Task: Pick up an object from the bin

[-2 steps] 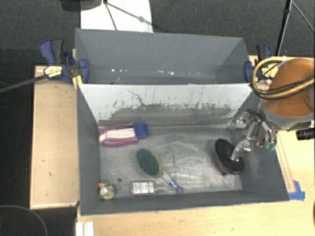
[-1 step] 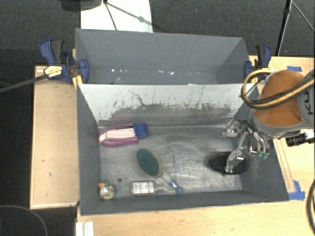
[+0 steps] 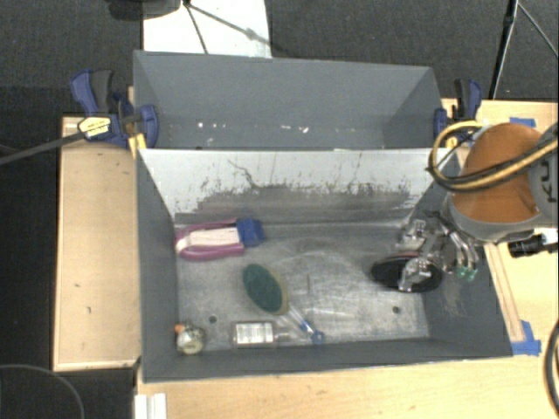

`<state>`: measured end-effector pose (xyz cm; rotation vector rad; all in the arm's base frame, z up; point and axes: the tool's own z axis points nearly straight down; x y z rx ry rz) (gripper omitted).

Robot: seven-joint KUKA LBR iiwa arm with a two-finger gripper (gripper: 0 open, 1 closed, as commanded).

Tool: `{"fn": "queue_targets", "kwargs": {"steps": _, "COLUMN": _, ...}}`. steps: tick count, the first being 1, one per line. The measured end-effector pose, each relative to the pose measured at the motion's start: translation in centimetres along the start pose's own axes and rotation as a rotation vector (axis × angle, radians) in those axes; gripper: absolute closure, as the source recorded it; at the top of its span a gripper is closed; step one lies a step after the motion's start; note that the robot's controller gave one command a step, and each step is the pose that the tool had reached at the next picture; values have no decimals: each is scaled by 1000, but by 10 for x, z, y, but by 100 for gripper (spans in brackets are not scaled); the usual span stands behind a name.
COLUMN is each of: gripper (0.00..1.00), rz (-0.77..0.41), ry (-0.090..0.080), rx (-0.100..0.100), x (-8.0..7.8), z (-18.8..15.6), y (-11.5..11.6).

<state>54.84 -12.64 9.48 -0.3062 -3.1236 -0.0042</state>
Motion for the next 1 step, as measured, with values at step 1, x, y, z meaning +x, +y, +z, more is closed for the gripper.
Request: {"fn": "queue_targets", "kwargs": {"steps": 1, "gripper": 100, "rz": -9, "ry": -12, "rx": 2, "x": 30, "z": -148, "y": 5}}
